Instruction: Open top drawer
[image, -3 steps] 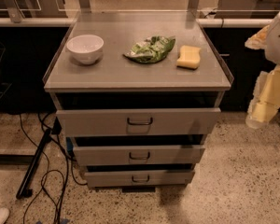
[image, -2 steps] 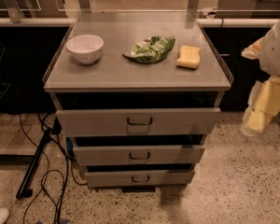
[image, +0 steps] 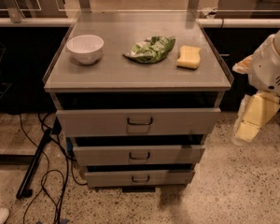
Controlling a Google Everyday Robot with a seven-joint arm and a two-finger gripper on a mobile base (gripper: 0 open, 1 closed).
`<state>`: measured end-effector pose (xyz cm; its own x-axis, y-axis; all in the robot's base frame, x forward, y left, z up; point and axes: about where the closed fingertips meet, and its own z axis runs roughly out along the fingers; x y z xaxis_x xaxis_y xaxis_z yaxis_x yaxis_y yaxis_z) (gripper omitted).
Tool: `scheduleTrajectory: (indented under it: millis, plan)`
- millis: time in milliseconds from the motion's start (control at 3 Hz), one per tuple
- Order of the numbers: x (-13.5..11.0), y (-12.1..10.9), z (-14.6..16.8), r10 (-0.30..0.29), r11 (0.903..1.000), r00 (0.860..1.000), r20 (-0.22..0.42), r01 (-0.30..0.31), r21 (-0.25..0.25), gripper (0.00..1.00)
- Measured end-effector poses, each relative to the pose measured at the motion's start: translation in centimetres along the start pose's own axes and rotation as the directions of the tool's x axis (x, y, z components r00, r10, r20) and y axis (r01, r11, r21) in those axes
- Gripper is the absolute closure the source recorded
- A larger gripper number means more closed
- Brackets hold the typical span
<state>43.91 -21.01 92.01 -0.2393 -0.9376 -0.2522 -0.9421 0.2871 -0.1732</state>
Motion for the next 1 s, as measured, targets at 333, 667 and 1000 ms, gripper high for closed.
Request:
scheduleTrajectory:
  millis: [333, 667, 1000]
  plan:
    - [-0.6, 1.7, 1.7, -0.012, 0.9996, 1.000, 0.006, 0.012, -0.027, 0.00]
    - [-1.6, 3.7, 5.8, -0.027, 0.9983, 1.000, 0.007, 0.028, -0.051, 0.00]
    - [-2.2, 4.0, 9.9, -0.038, 0.9972, 0.999, 0.005, 0.038, -0.064, 0.00]
